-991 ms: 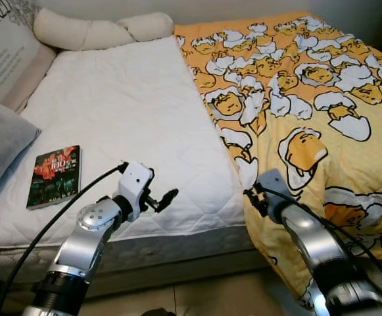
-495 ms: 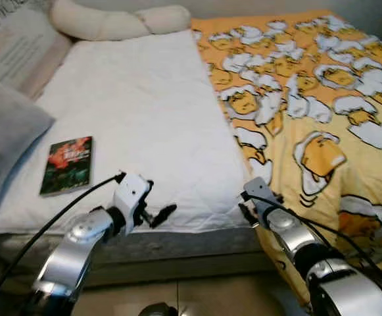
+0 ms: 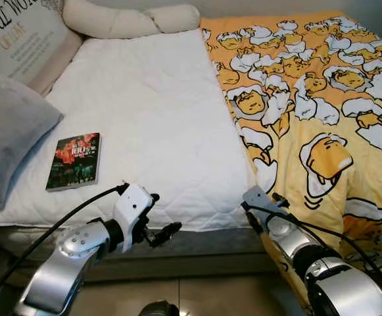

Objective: Clean up the room

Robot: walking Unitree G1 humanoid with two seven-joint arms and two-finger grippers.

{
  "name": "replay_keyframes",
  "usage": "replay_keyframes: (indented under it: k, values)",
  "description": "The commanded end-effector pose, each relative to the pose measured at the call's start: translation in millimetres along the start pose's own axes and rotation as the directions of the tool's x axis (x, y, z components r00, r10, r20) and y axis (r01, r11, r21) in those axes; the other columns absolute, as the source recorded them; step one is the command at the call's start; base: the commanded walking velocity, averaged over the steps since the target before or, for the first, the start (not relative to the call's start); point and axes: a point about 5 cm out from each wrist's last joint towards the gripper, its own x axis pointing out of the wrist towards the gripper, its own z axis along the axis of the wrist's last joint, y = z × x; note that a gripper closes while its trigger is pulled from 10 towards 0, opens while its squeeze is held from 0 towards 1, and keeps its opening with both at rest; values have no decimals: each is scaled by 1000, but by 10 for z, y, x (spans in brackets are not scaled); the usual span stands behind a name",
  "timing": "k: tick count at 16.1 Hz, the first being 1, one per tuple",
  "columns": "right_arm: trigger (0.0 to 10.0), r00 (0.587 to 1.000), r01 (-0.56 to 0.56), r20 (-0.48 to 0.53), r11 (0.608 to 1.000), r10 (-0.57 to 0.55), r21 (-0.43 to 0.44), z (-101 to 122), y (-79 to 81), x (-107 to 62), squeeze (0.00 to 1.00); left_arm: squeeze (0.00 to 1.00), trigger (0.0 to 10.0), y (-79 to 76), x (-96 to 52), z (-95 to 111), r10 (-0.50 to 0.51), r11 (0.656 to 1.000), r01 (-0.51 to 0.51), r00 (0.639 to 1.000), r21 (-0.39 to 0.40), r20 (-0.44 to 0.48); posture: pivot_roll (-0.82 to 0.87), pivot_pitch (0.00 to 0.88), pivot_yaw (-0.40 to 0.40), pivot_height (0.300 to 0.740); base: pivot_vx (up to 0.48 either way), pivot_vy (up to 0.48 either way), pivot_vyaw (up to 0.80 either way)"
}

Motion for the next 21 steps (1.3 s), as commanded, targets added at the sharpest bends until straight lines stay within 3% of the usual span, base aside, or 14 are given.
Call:
replay_keyframes:
  k: [1, 6, 7, 8, 9, 13, 21]
  values:
    - [10000, 1000, 12, 2, 1000, -12, 1, 14, -20, 4, 0, 16, 10000, 0, -56, 33, 3, 1000, -3, 1000, 4, -7, 203, 102, 78, 740, 0, 0, 0]
    - [10000, 998, 68, 5, 998, -68, -9, -26, -81, 1, 0, 16, 10000, -12, -227, 194, -3, 1000, 3, 1000, 28, -15, 288, 161, 114, 740, 0, 0, 0]
    - [9020, 995, 100, 2, 995, -100, -26, -49, -146, 0, 0, 20, 10000, -40, -282, 237, -6, 1000, 7, 1000, 29, -17, 309, 183, 120, 740, 0, 0, 0]
    - [1804, 995, 98, -6, 995, -98, -26, -83, -159, -3, 0, 16, 10000, -61, -313, 232, -6, 1000, 7, 1000, 24, -27, 320, 185, 120, 740, 0, 0, 0]
    - [0, 995, 93, -21, 994, -94, -53, -153, -156, -12, 0, 20, 10000, -81, -340, 224, -5, 1000, 6, 999, 21, -36, 326, 172, 118, 740, 0, 0, 0]
    - [0, 990, 132, -29, 983, -137, -128, -194, -289, -15, 0, 20, 10000, -102, -354, 328, -68, 997, 69, 997, 35, -38, 336, 184, 96, 740, 0, 0, 0]
    - [0, 991, 131, -26, 986, -134, -99, -151, -335, -7, 0, 16, 10000, -146, -397, 311, -124, 991, 127, 990, 41, -64, 316, 192, 99, 740, 0, 0, 0]
